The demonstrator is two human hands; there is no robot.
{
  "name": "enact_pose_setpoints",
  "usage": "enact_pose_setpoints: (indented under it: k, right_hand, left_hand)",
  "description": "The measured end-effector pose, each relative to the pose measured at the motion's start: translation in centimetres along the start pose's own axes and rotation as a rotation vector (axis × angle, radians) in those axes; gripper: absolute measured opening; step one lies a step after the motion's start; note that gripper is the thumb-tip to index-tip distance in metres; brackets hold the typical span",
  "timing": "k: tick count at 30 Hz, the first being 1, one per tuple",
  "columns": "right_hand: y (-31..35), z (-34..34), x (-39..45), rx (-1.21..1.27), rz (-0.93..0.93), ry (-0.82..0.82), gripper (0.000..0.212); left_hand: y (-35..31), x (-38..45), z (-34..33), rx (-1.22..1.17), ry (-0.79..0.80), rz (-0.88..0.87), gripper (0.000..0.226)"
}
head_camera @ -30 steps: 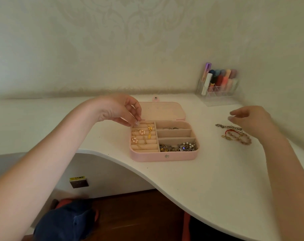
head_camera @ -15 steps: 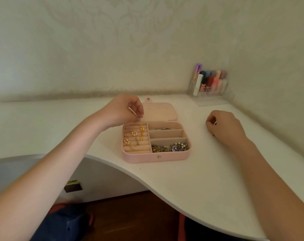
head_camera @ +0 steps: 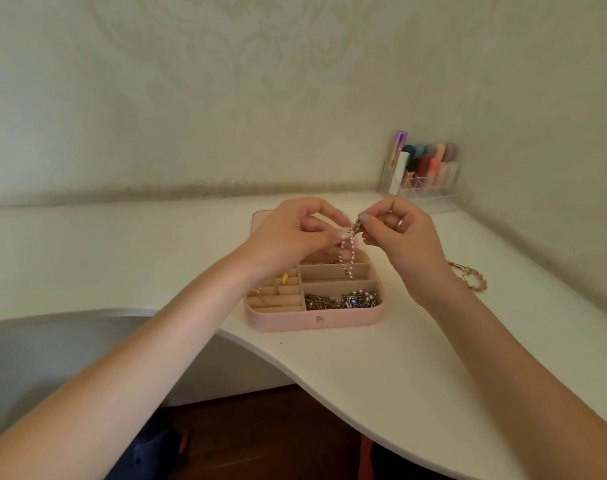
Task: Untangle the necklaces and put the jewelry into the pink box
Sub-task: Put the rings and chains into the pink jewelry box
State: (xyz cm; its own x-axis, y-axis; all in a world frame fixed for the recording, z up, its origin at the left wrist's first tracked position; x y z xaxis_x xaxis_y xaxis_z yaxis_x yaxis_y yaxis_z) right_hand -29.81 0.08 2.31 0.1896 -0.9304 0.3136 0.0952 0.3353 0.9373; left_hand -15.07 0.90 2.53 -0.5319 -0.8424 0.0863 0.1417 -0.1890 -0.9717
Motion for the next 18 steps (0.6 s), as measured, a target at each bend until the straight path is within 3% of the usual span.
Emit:
enact_pose_setpoints:
  k: [3,7,13,18]
  right_hand:
    - [-0.4,-0.1,-0.1,-0.006,-0.044,0.0,0.016]
    - [-0.3,-0.6,-0.1,-0.055,-0.078,0.032,0.023]
    - [-1.4,-0.6,-0.3,-0.303,-0.233,0.1,0.015]
    - [-1.3,-0.7,-0.3,-0.547,-0.275,0.168,0.017]
  left_hand:
    - [0.7,-0.3,0.5,0.015,-0.019,0.043,0.014]
    - [1.1,-0.9,1.3,0.234,-0.057,0.135,0.023]
    - [1.1,-2.1,2.5,0.45,-0.178,0.188,0.022]
    - [0.8,-2.2,1.7,0.625,-0.163,0.18,0.021]
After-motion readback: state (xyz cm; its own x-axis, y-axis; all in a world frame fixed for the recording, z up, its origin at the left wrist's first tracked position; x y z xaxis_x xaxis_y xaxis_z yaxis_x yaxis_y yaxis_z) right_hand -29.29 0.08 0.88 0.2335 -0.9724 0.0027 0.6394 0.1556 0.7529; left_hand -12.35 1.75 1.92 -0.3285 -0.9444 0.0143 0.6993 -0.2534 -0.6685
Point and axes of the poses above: each hand's wrist, its own x-axis towards the middle knuckle, its own z-axis out of the back of the hand, y = z × x, the point moved 8 cm from there along x, towards the middle knuckle, and after that the axes turned 13 degrees about y, right-handed, at the moved point
